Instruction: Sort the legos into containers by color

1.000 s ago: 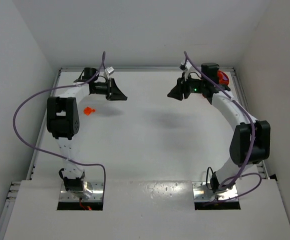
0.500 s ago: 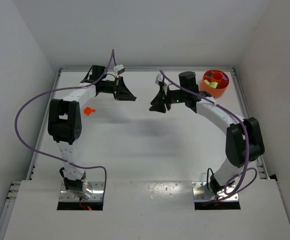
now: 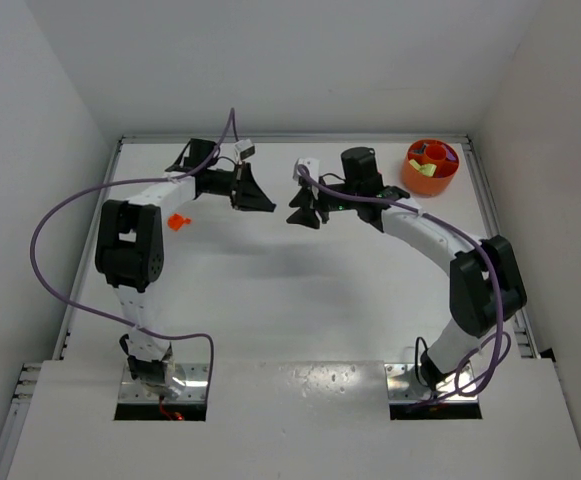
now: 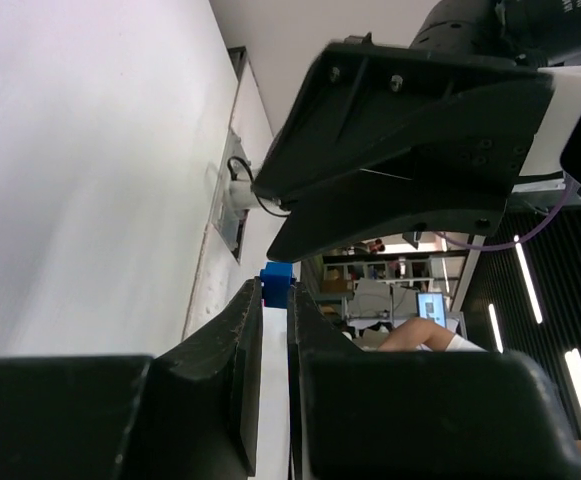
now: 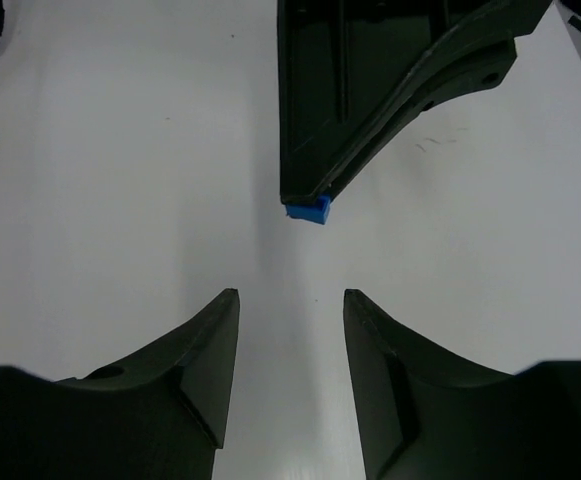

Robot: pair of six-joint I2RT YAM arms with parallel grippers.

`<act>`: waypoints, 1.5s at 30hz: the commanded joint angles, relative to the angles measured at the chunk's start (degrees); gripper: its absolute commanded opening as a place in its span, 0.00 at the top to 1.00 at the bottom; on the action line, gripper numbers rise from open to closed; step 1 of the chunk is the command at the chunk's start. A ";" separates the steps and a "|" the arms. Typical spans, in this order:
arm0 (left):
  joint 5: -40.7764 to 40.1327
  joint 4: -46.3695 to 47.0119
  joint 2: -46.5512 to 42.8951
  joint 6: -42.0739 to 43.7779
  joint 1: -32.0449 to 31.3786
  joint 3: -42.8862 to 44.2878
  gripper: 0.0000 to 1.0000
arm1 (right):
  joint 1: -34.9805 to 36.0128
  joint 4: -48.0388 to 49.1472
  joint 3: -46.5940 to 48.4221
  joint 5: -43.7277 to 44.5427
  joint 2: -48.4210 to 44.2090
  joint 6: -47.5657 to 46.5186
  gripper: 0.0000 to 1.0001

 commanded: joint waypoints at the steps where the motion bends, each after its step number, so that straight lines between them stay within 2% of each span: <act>1: 4.76 0.62 -4.70 0.87 -1.22 -0.56 0.97 | 0.79 3.41 1.82 1.41 -0.62 -2.02 0.52; 7: 4.76 0.09 -4.71 1.48 -2.27 -1.17 0.97 | 1.93 4.11 1.30 3.35 -0.62 -1.40 0.49; 33: 2.65 0.09 -4.18 1.48 -3.95 -1.17 0.97 | 3.51 5.78 1.91 2.29 -0.62 1.14 0.49; 38: 2.65 0.09 -4.18 1.48 -3.95 -0.64 0.97 | 3.51 6.30 1.91 2.29 -0.62 1.14 0.59; 45: 1.60 0.09 -3.65 1.48 -3.95 -0.64 0.97 | 3.51 6.31 2.44 1.76 -0.62 1.67 0.64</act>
